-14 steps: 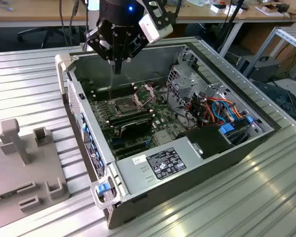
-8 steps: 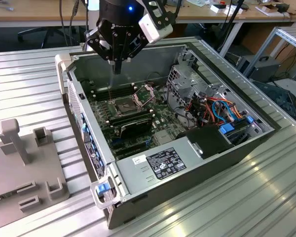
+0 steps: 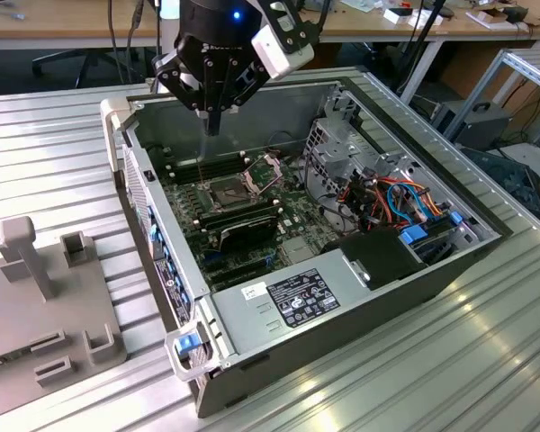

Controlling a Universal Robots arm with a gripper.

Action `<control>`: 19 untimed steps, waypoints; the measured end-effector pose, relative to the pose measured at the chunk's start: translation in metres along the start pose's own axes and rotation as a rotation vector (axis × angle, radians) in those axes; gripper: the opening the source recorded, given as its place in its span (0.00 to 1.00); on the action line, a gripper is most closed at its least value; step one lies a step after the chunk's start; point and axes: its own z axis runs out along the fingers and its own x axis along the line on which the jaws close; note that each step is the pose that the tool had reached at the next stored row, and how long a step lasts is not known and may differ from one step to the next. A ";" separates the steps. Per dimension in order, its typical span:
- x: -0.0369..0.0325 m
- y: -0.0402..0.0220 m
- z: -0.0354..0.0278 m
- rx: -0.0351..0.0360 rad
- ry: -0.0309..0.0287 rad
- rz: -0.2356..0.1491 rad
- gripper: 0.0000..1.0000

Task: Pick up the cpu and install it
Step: 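Reach for the cpu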

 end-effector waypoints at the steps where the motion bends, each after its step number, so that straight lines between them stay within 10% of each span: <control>1: 0.0002 0.0000 0.0000 0.0001 0.0000 0.000 0.11; 19: 0.0073 -0.0006 -0.0002 0.0000 0.0000 0.000 0.11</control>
